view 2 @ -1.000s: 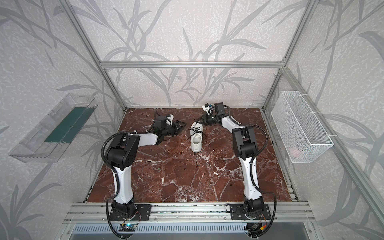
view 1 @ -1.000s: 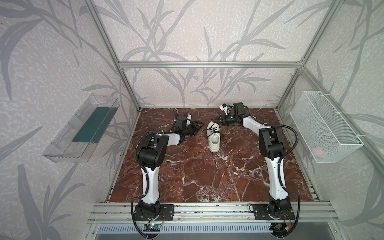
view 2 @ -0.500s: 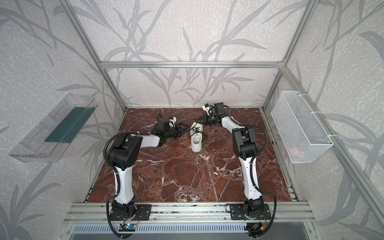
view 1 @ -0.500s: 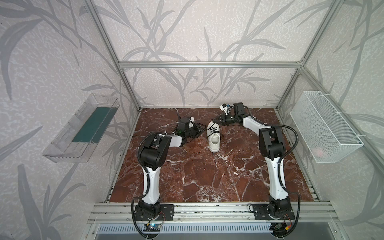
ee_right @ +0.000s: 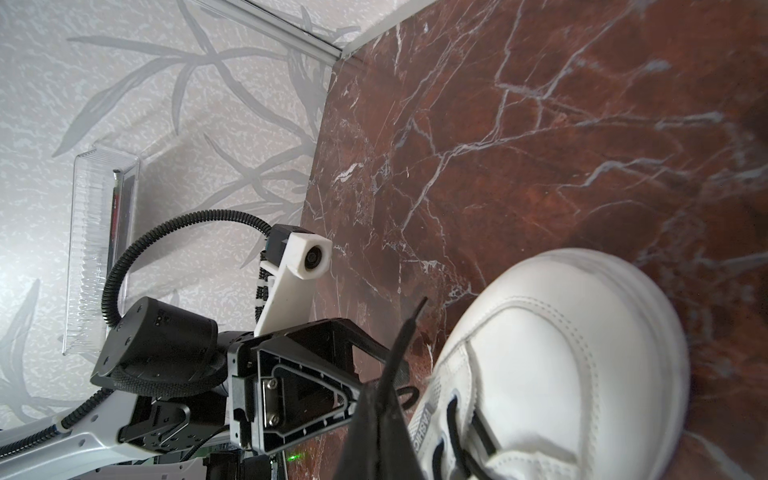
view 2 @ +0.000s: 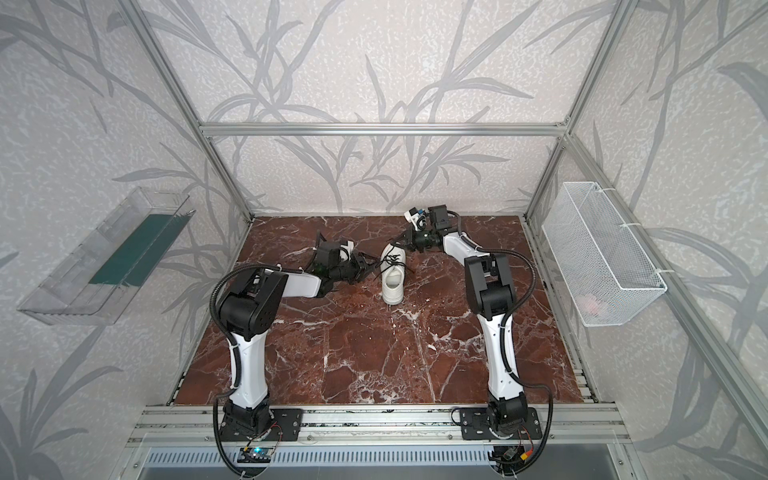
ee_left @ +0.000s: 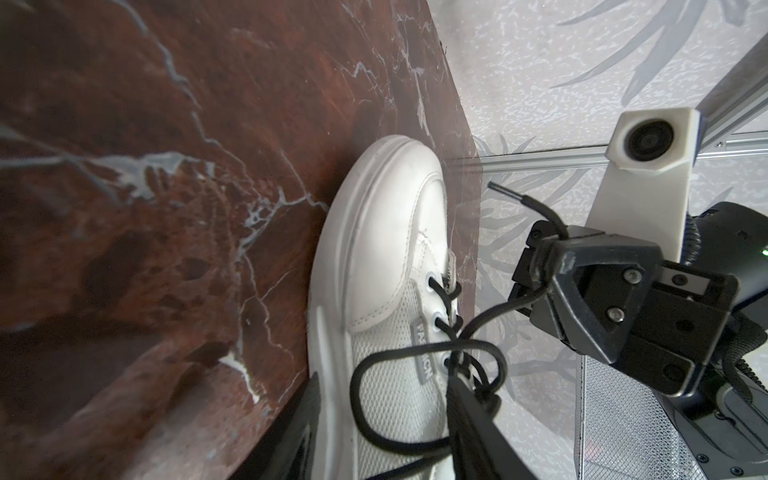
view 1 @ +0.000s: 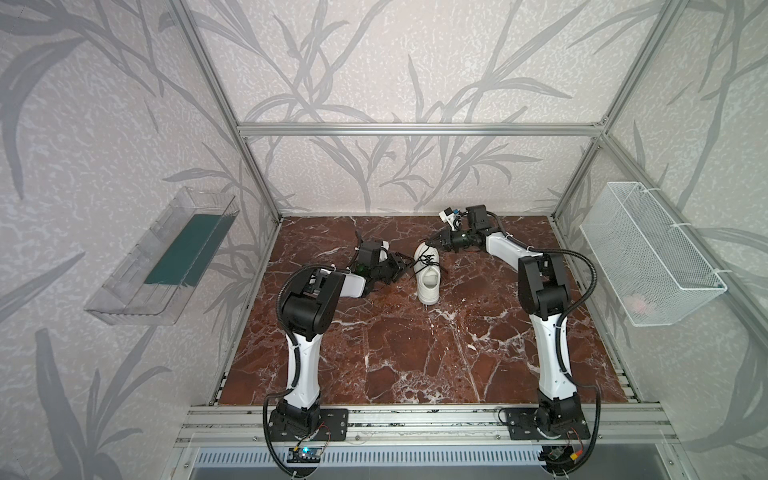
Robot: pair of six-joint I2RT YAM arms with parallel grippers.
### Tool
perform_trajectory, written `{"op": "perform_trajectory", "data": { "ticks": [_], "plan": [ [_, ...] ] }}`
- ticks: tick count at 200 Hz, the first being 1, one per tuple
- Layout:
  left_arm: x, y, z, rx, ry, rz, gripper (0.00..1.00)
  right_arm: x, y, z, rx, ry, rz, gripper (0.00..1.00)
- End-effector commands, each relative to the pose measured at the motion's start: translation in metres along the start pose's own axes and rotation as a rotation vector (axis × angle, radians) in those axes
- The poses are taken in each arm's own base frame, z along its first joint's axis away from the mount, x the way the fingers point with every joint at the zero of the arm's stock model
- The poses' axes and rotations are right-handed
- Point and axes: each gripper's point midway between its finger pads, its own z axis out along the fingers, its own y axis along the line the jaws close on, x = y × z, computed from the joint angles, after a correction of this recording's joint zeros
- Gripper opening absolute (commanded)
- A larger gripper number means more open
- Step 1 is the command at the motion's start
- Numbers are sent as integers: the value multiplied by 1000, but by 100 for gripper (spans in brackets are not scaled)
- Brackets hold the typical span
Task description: Tie the shoes
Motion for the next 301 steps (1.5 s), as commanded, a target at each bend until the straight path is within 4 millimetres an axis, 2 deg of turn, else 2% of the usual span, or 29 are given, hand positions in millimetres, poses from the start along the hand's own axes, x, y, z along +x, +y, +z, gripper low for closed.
{"op": "perform_trajectory", "data": {
  "ticks": [1, 70, 97, 105, 108, 110, 111, 116, 153, 191, 216, 246, 260, 301],
  "plan": [
    [-2, -10, 0, 33, -17, 14, 52, -15, 30, -12, -20, -27, -72, 0],
    [5, -24, 4, 101, -12, -23, 52, -14, 29, -11, -13, -26, -71, 0],
    [9, -19, -2, 79, -28, -31, 54, -14, 30, -10, -15, -26, -70, 0],
    [9, -19, -6, 64, -37, -14, 67, -14, 30, -10, -14, -26, -72, 0],
    [9, -18, -7, 55, -39, -7, 78, -14, 30, -10, -14, -27, -72, 0],
    [9, -17, -7, 48, -40, -2, 92, -14, 30, -10, -14, -26, -73, 0],
    [9, -18, -8, 49, -41, 3, 96, -14, 30, -10, -14, -26, -74, 0],
    [9, -18, -10, 34, -42, 19, 99, -14, 31, -10, -15, -26, -73, 0],
    [11, -17, -22, -66, -31, 154, 99, -13, 31, -10, -14, -22, -74, 0],
    [17, -32, -34, -145, 30, 451, 99, -12, 32, -11, -10, -19, -77, 0],
    [26, -30, -40, -238, 144, 701, 99, -13, 33, -11, -12, -22, -79, 0],
    [26, -23, -48, -304, 237, 999, 86, -13, 32, -11, -9, -22, -78, 0],
    [26, -20, -48, -320, 279, 1111, 84, -12, 32, -11, -8, -20, -77, 0],
    [18, -15, -39, -344, 336, 1222, 65, -12, 32, -11, -7, -21, -78, 0]
  ]
}}
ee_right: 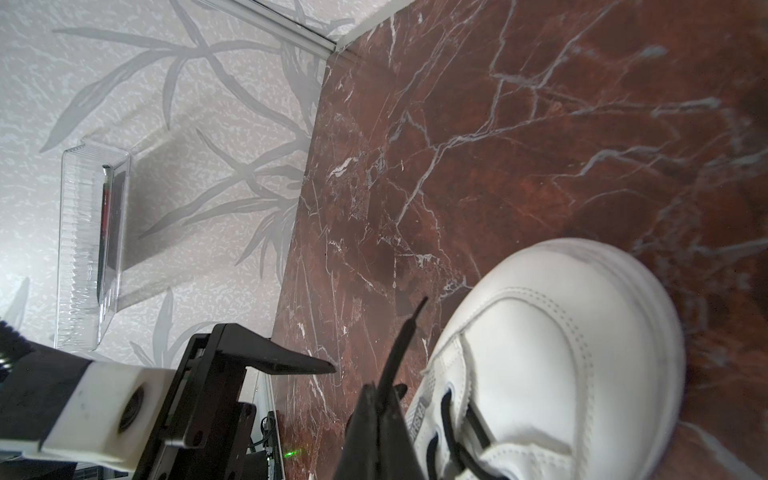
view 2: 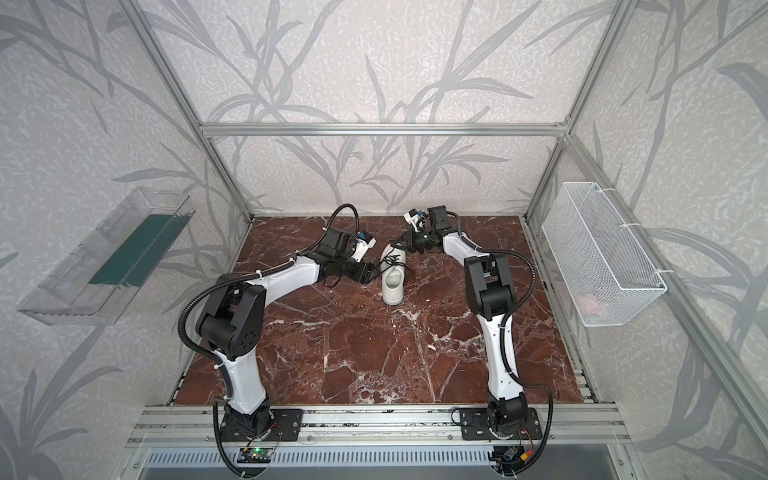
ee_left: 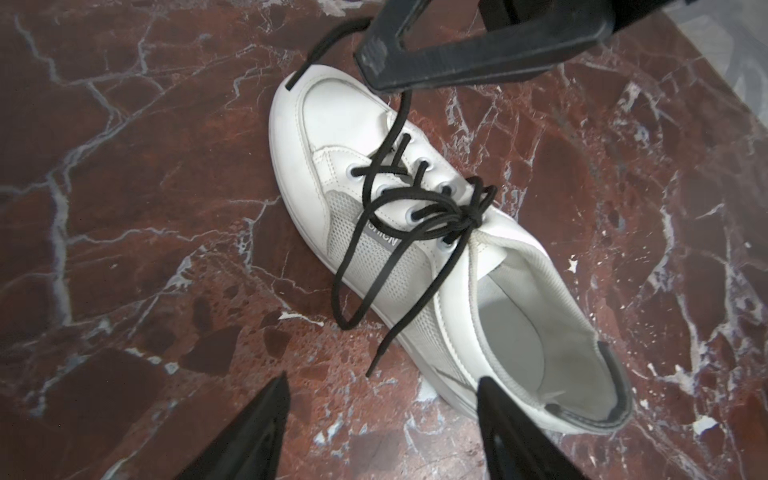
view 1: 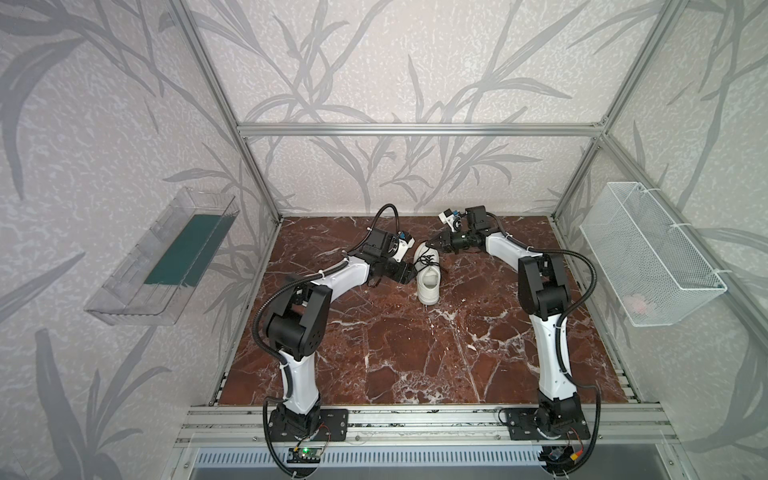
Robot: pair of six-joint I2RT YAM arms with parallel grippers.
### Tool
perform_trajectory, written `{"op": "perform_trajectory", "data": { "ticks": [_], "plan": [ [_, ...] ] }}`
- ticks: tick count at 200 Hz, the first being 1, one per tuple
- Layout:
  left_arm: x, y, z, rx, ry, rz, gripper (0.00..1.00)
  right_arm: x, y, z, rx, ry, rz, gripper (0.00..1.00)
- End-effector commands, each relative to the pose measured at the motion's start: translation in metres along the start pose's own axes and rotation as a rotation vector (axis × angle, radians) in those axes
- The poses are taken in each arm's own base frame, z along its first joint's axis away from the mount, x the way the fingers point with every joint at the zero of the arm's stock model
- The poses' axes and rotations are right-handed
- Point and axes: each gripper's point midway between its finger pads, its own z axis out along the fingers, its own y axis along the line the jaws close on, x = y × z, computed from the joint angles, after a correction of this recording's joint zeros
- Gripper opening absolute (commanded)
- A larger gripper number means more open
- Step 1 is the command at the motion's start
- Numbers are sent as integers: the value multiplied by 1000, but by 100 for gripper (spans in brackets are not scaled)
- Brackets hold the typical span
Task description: Tie the shoes
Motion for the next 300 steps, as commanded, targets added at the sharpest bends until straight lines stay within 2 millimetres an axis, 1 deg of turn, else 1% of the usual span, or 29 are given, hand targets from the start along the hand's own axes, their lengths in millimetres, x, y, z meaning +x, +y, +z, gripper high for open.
{"op": "perform_trajectory", "data": {
  "ticks": [1, 24, 32, 49, 79, 113, 137, 151, 174, 194, 204, 221, 239, 272, 300],
  "plan": [
    [4, 5, 3, -10, 63, 160, 64, -16, 34, -12, -19, -32, -77, 0],
    [0, 4, 10, 16, 61, 158, 40, -16, 35, -13, -19, -32, -78, 0],
    [-1, 3, 12, 26, 59, 160, 36, -17, 35, -13, -21, -32, -80, 0],
    [-3, 5, 16, 31, 60, 153, 37, -17, 37, -13, -22, -32, -82, 0],
    [-7, 4, 23, 53, 59, 147, 41, -17, 37, -13, -19, -24, -82, 0],
    [-9, 6, 32, 63, 69, 139, 41, -17, 38, -13, -22, -24, -82, 0],
    [-16, 7, 37, 65, 57, 146, 37, -17, 38, -14, -23, -22, -81, 0],
    [-17, 8, 40, 64, 69, 150, 32, -16, 38, -14, -22, -21, -79, 0],
    [-13, 9, 44, 67, 106, 153, 24, -15, 39, -14, -23, -23, -81, 0],
    [-9, 7, 45, 71, 125, 167, 22, -14, 39, -15, -24, -24, -80, 0],
    [-6, 7, 46, 65, 137, 174, 17, -14, 38, -14, -26, -24, -77, 0],
    [-3, 12, 43, 32, 158, 188, 6, -14, 38, -15, -21, -28, -74, 0],
    [-5, 20, 34, -28, 173, 213, 2, -14, 36, -18, -3, -39, -65, 0],
    [-12, 28, 17, -110, 181, 280, 0, -16, 27, -34, 70, -112, -57, 0],
    [-10, 28, 13, -122, 199, 301, 0, -13, 17, -46, 122, -146, -50, 0]
  ]
}}
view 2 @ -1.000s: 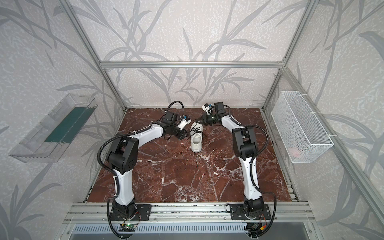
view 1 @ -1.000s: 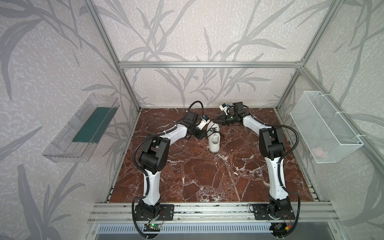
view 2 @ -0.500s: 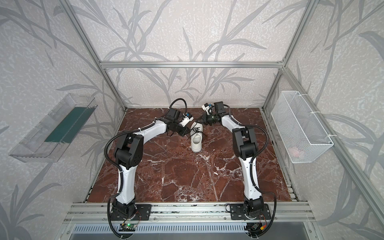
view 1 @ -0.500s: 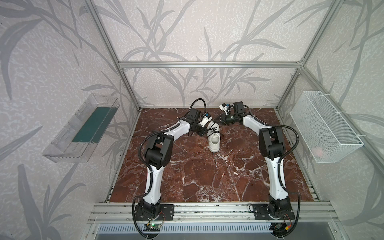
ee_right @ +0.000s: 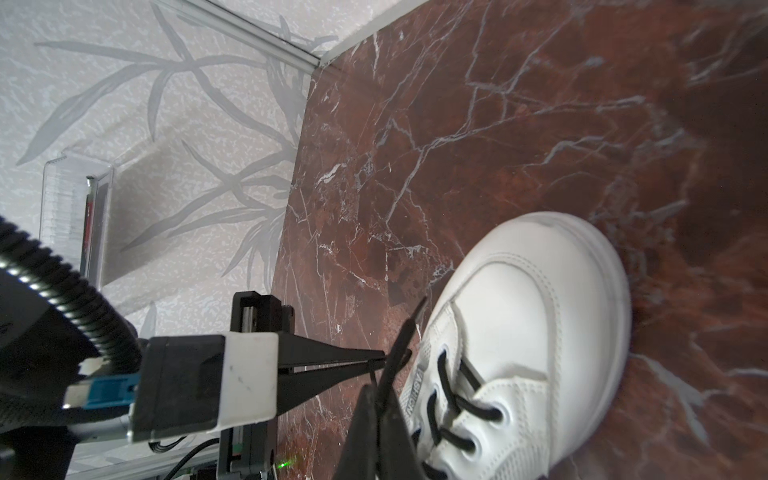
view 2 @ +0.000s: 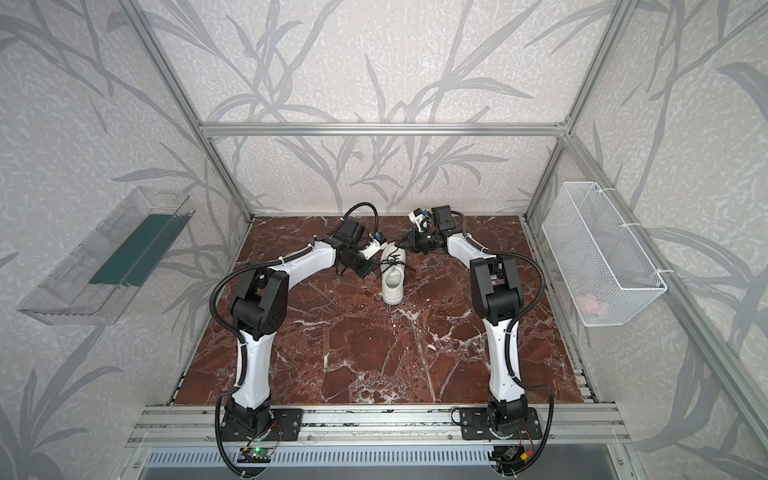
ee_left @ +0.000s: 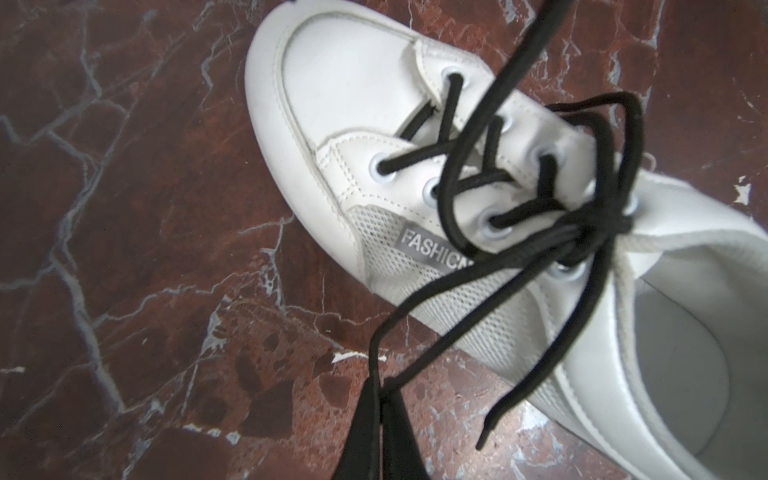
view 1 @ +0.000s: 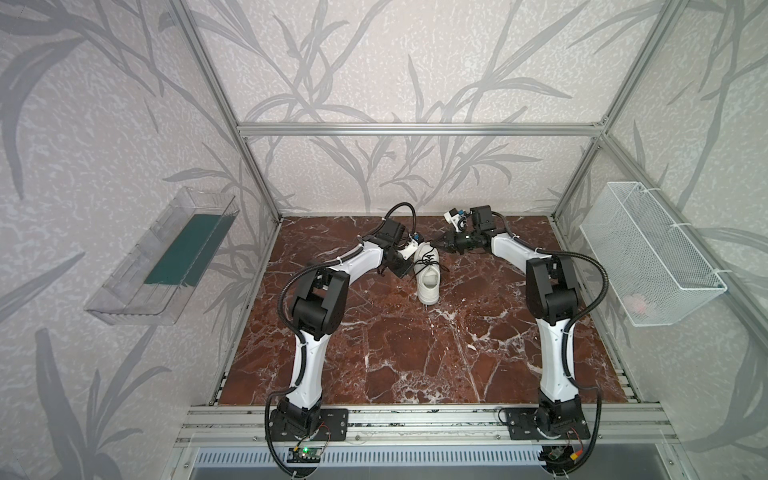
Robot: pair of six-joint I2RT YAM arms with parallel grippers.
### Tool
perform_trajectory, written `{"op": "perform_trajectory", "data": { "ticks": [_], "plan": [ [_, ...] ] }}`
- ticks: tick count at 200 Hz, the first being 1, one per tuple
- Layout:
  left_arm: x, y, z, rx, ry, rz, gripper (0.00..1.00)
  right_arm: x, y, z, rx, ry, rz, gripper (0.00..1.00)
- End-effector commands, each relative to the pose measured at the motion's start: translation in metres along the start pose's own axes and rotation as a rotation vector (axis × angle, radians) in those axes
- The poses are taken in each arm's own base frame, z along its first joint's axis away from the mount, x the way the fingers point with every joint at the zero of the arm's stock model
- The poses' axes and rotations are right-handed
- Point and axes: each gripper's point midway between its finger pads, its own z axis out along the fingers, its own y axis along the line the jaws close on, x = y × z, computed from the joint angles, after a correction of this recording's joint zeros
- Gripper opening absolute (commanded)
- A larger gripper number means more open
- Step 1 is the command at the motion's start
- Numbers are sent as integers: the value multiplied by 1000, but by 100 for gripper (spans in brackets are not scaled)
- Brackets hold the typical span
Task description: Tie the shoes
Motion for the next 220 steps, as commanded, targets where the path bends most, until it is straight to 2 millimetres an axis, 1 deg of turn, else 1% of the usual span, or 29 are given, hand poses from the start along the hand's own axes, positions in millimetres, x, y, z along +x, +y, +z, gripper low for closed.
{"op": "perform_trajectory", "data": {
  "ticks": [1, 24, 72, 102, 157, 184, 220],
  "plan": [
    [-8, 7, -27, -58, 4, 63, 0, -18, 11, -23, 40, -91, -53, 0],
    [-4, 9, -28, -74, 24, 78, 0, -18, 2, -36, 95, -134, -58, 0],
    [-4, 14, -33, -107, 41, 100, 0, -29, -13, -70, 173, -246, -52, 0],
    [-1, 17, -33, -120, 67, 110, 0, -30, -26, -86, 227, -295, -33, 0],
    [5, 24, -33, -157, 104, 132, 0, -24, -41, -94, 281, -309, -1, 0],
    [7, 20, -33, -148, 119, 184, 0, -17, -53, -94, 326, -285, 27, 0],
    [2, 17, -37, -163, 121, 263, 0, -12, -61, -100, 378, -290, 20, 0]
  ]
}}
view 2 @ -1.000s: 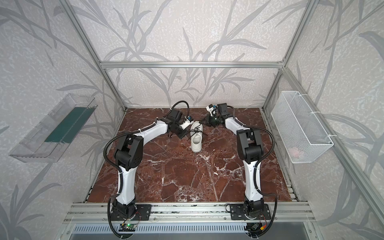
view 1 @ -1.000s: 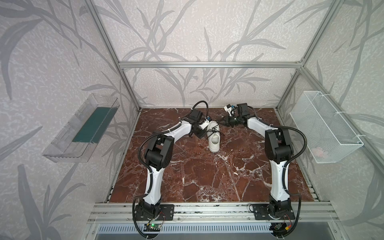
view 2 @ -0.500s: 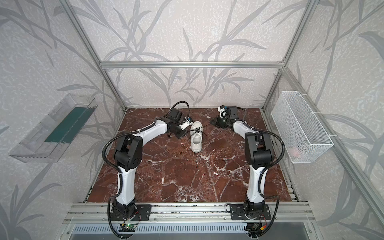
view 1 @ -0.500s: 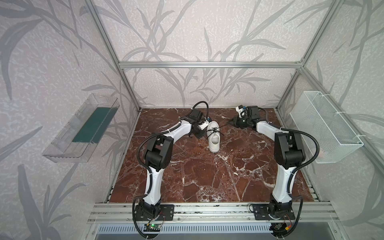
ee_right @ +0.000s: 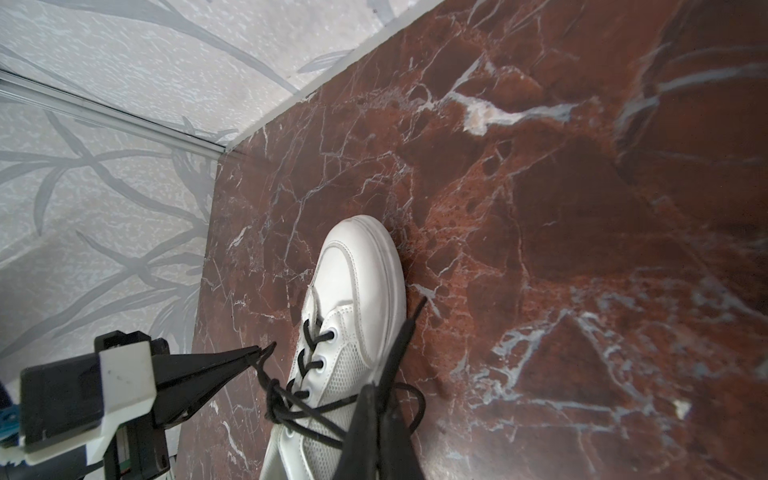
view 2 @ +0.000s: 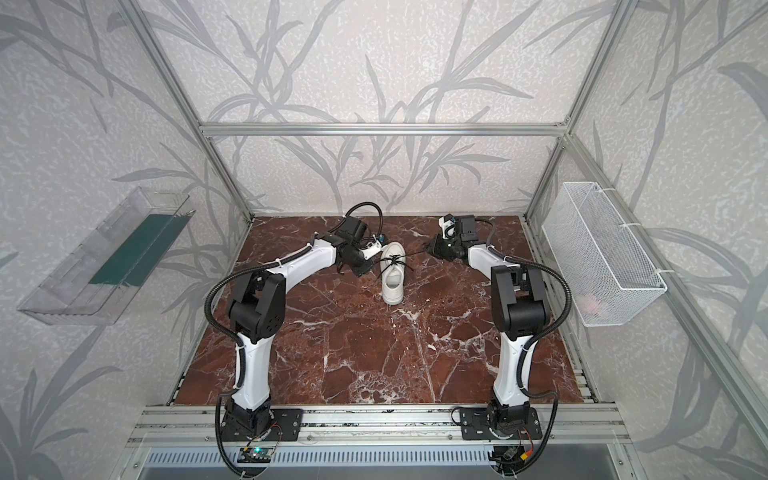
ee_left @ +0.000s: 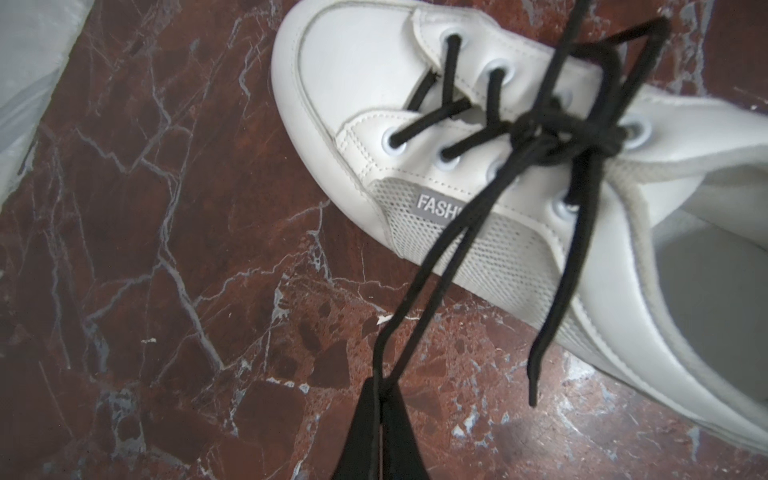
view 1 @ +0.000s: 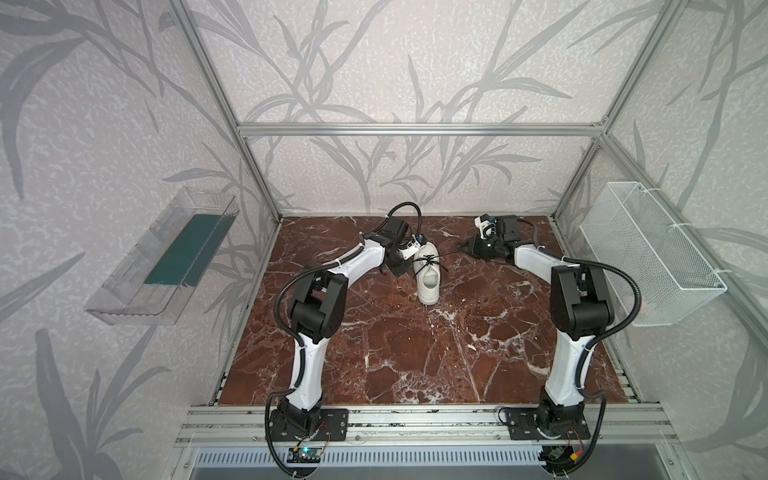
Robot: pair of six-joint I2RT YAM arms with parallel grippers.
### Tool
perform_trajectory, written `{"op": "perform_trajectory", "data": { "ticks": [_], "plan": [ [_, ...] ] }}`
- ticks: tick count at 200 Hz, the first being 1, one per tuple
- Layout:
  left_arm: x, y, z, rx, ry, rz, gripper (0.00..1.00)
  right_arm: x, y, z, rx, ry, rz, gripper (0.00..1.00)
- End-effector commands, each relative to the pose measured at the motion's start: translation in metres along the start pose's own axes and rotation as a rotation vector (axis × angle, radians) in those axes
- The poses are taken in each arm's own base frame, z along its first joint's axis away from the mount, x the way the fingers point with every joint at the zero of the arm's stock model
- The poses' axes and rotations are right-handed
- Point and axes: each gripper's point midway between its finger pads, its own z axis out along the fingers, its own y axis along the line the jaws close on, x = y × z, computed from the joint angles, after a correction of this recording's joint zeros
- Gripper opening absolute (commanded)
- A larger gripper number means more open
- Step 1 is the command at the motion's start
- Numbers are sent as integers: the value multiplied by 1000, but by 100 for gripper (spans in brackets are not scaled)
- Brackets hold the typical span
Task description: Tie the shoes
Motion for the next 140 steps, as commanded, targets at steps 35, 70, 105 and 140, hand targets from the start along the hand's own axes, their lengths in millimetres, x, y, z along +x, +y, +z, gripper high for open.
{"op": "perform_trajectory", "data": {
  "ticks": [35, 70, 105, 140],
  "plan": [
    [-1, 1, -19, -17, 26, 121, 0, -3, -3, -9, -15, 15, -7, 0],
    [-7, 10, -19, -66, 27, 145, 0, 9, -20, -2, 31, 77, 26, 0],
    [-13, 17, -23, -91, 27, 198, 0, 4, -16, -9, 32, 55, 4, 0],
    [-15, 17, -23, -89, 22, 206, 0, -4, -19, -18, 43, 14, -2, 0]
  ]
}}
